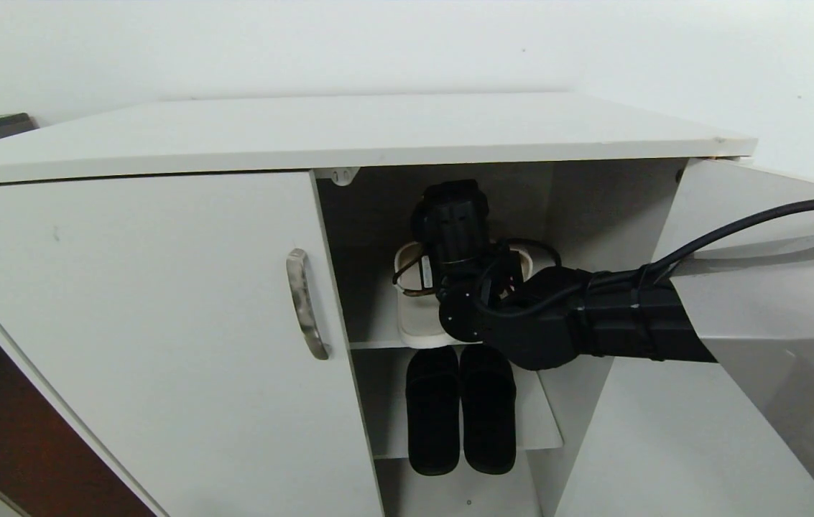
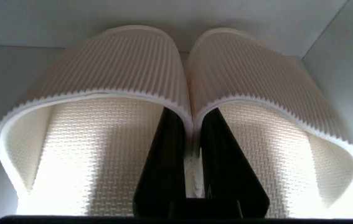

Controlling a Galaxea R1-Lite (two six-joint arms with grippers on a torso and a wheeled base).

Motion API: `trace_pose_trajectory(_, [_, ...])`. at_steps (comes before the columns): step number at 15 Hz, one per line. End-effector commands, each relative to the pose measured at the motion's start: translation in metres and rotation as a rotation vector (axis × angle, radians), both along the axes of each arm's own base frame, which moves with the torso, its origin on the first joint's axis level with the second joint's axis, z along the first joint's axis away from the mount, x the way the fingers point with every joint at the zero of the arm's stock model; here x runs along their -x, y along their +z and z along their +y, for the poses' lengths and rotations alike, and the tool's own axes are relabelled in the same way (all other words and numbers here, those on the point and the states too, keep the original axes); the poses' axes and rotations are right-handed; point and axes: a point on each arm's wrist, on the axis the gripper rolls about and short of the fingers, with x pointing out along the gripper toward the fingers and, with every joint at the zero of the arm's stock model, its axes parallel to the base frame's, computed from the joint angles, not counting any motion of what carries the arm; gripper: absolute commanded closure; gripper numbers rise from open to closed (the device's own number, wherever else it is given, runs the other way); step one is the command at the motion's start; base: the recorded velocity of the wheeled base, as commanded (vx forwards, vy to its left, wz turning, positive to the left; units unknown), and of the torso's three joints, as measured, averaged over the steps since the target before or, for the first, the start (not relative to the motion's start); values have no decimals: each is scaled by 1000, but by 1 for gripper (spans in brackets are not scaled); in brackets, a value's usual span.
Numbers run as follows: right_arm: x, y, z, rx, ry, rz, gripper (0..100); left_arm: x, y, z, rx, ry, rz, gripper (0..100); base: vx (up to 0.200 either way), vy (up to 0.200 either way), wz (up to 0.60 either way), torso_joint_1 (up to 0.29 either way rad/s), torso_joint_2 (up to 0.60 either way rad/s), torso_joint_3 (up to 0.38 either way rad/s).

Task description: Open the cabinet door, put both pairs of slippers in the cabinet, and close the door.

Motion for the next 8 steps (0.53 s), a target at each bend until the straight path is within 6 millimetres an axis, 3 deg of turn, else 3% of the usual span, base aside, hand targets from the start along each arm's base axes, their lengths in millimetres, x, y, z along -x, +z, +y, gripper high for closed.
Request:
trace_pose_trajectory(1, [0, -2, 1, 2, 1, 2, 0, 0, 0, 0, 0, 1, 1, 100, 0, 0, 0, 0, 0, 0])
trace_pose_trajectory(4, [2, -3, 1, 9, 4, 8, 0, 0, 0, 0, 2, 1, 1, 100, 0, 0, 0, 0, 0, 0])
trace_pose_trajectory(8, [26, 8, 0, 14, 34, 8, 0, 0, 0, 0, 2, 1, 1, 100, 0, 0, 0, 0, 0, 0])
